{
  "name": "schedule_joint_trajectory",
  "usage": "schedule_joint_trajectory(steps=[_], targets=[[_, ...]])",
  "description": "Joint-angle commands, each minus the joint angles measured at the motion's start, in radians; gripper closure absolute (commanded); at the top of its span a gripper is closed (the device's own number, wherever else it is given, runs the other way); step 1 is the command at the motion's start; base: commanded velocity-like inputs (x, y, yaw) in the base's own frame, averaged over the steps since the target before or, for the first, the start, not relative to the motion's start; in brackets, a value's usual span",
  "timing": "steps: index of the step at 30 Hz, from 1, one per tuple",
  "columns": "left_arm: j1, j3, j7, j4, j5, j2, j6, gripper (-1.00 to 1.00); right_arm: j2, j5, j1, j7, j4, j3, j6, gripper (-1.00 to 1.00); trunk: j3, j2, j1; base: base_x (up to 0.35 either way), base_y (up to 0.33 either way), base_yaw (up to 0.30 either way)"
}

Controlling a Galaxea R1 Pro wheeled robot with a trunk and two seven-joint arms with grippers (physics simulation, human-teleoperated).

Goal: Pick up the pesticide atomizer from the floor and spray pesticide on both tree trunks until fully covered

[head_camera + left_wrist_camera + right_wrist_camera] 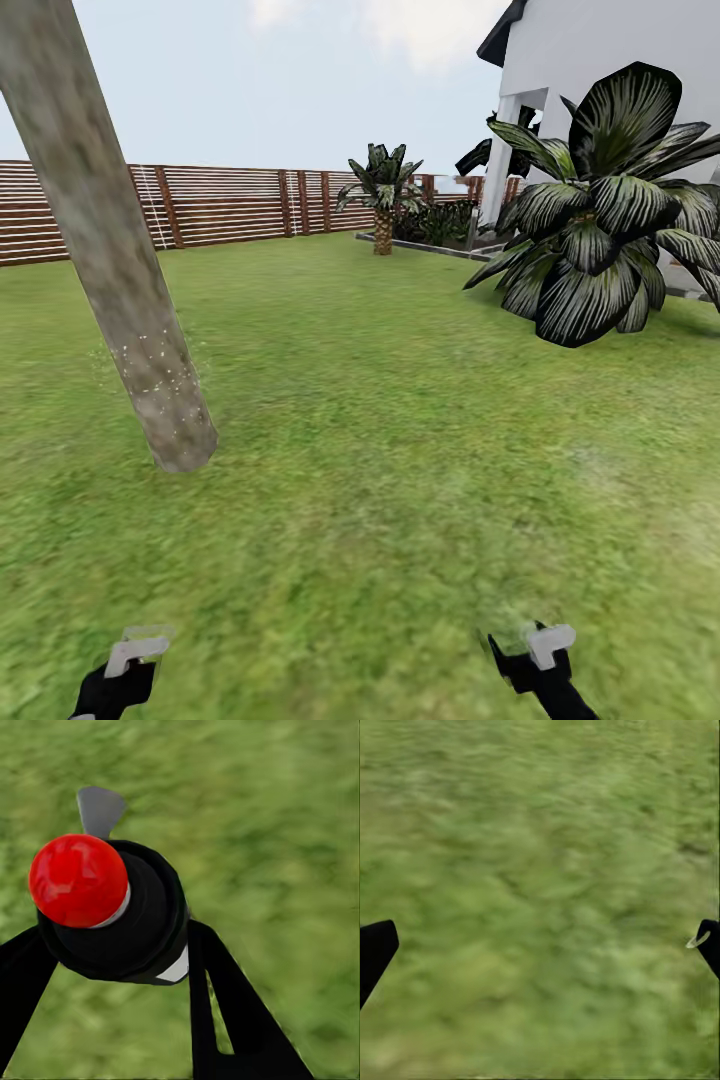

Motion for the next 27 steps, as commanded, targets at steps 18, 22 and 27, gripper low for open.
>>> schedule_joint_trajectory(steps=[18,22,27], targets=[[0.105,0.002,0.031,0.024,0.237,-0.017,-0.142,1.00,0.026,-0.103,0.042,-0.152,0.011,-0.048,-0.060,-1.00,-0.001,0.000,0.000,-0.171,-0.038,0.142],[0.105,0.002,0.031,0.025,0.238,-0.017,-0.142,1.00,0.041,-0.117,0.042,-0.152,0.011,-0.048,-0.059,-1.00,-0.001,0.000,0.000,-0.337,-0.002,0.280],[0.105,0.002,0.031,0.024,0.238,-0.017,-0.141,1.00,0.054,-0.117,0.042,-0.256,0.014,-0.047,-0.059,-1.00,0.002,0.000,0.000,-0.338,0.000,0.280]])
